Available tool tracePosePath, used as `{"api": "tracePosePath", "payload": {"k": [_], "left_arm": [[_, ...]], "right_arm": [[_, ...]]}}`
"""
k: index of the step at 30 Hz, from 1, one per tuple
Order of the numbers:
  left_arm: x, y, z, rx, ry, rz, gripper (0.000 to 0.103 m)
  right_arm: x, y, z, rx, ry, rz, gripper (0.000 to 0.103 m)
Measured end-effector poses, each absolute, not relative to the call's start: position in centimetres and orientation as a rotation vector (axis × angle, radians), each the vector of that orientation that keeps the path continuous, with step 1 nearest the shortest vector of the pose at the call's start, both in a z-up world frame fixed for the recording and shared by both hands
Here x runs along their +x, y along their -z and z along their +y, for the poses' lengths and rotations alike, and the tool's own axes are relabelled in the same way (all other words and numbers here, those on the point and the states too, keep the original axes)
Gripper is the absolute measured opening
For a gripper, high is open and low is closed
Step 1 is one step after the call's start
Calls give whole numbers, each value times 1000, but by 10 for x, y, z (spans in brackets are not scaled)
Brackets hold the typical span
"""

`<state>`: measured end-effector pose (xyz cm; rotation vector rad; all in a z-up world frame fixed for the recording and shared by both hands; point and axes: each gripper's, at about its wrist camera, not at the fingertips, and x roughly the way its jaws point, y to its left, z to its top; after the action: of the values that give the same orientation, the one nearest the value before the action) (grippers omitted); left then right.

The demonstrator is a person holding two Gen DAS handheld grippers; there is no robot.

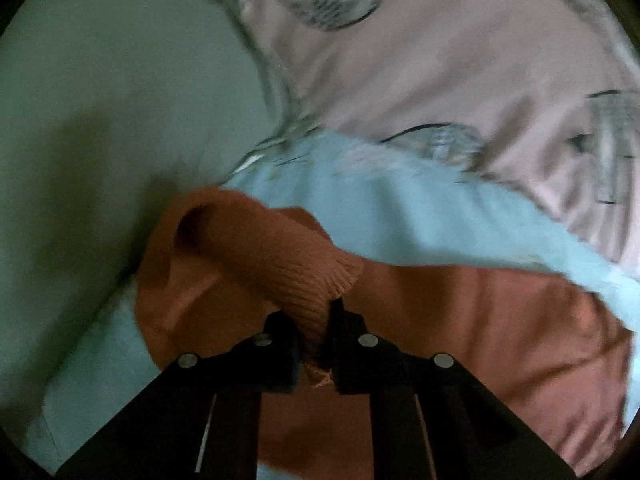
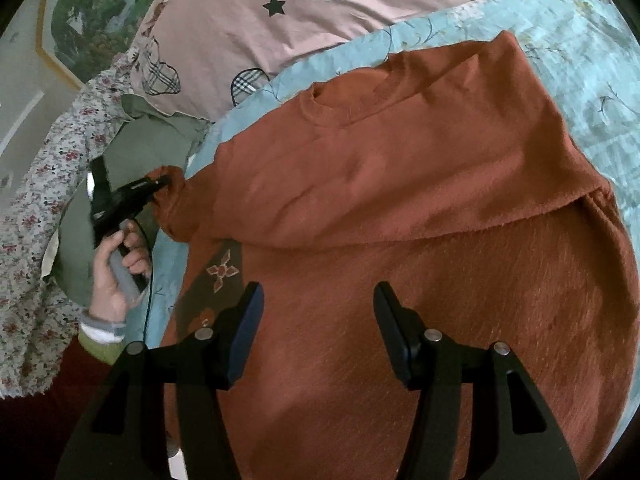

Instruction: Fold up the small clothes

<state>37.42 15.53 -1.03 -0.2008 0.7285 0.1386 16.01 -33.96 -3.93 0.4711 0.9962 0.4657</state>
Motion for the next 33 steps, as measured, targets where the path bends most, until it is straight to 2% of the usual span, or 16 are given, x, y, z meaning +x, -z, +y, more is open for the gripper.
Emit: {"api": "tracePosePath", "payload": {"k": [7, 12, 17, 23, 24, 26, 28, 30, 33], "left_arm": [[316, -33, 58, -231, 122, 634, 9], [288, -38, -33, -224, 318, 646, 9], [281, -13, -113, -201, 427, 718, 9], [300, 45, -166, -136, 463, 854, 12], [300, 52, -164, -138, 469, 879, 16], [298, 62, -157, -175, 490, 910, 31], [286, 60, -145, -182, 496, 901, 55], [271, 54, -132, -153, 484, 876, 63], [253, 45, -102, -135, 465, 849, 64]], "right_arm": [[145, 34, -367, 531, -402, 944, 58], [135, 34, -395, 574, -329, 919, 58], [128, 39, -415, 617, -273, 911, 58], [130, 35, -419, 622, -239, 909, 58], [131, 35, -418, 622, -242, 909, 58], [134, 34, -416, 620, -247, 910, 58], [139, 33, -409, 615, -263, 910, 58], [146, 32, -398, 601, -286, 912, 58], [157, 32, -382, 589, -321, 918, 58]]}}
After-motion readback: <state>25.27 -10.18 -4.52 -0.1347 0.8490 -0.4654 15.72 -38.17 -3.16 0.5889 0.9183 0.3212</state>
